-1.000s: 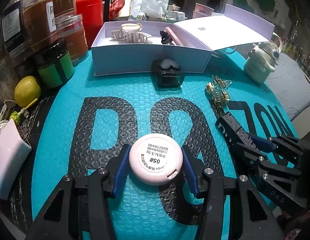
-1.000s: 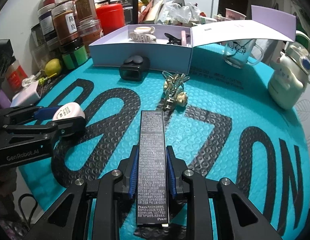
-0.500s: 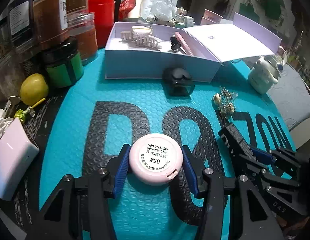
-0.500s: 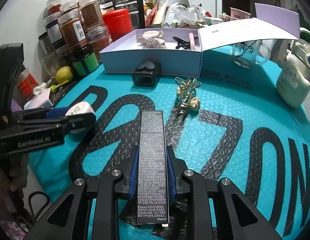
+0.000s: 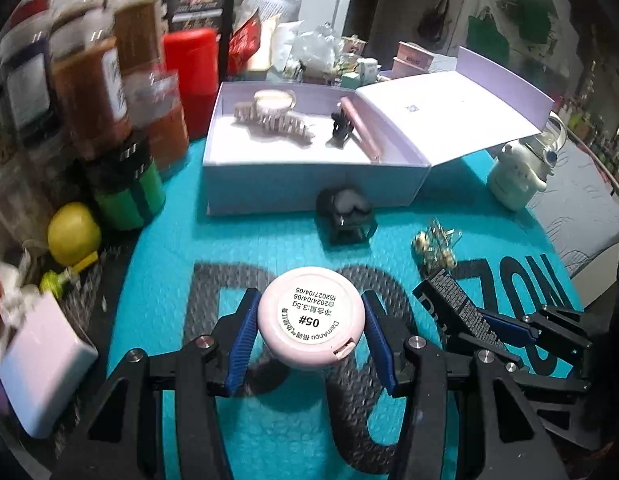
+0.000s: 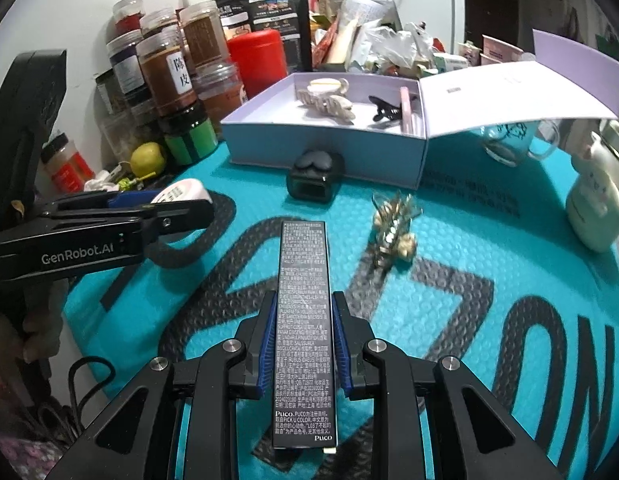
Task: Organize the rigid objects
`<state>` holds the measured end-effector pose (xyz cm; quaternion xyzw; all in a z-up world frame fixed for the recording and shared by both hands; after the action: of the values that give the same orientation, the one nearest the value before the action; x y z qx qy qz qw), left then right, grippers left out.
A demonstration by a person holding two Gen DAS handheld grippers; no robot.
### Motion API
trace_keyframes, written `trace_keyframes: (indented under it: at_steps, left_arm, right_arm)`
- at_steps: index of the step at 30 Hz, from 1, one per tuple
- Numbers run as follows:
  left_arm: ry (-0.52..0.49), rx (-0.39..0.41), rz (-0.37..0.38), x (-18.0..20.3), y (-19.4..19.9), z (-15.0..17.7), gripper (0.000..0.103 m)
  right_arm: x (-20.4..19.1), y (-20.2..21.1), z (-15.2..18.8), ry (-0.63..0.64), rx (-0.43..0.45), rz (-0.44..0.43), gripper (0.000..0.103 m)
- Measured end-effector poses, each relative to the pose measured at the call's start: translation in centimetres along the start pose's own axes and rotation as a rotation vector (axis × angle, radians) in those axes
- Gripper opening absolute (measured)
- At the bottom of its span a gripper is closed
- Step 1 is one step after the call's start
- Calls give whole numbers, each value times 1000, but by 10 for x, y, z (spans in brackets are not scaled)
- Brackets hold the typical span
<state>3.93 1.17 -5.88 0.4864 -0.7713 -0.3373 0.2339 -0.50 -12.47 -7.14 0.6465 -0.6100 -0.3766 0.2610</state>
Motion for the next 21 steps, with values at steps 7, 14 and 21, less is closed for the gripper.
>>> trace_keyframes:
  at_steps: [7,14,21]
  left_arm:
    - [-43,38,-31,4,5,-24,50]
    - [-31,58,-28,1,1,-43,50]
    - [-42,79,-41,-2,-3,-61,50]
  right_arm:
    - [2,5,-21,12,21,-6,25]
    - [3,15,-41,46,61,0,25]
    - [6,13,-58,63,66,-7,25]
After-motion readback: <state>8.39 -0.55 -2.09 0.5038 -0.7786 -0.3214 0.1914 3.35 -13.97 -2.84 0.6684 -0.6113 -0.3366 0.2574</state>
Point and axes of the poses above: each gripper's, at about its wrist camera, not at the fingertips, and y roughly against the way its jaws point, x to its right, z to its underside, the point moved 4 cm from there along -y, roughly the way its jaws point, and after that the axes turned 10 degrees about -y, right-handed, at the moved point
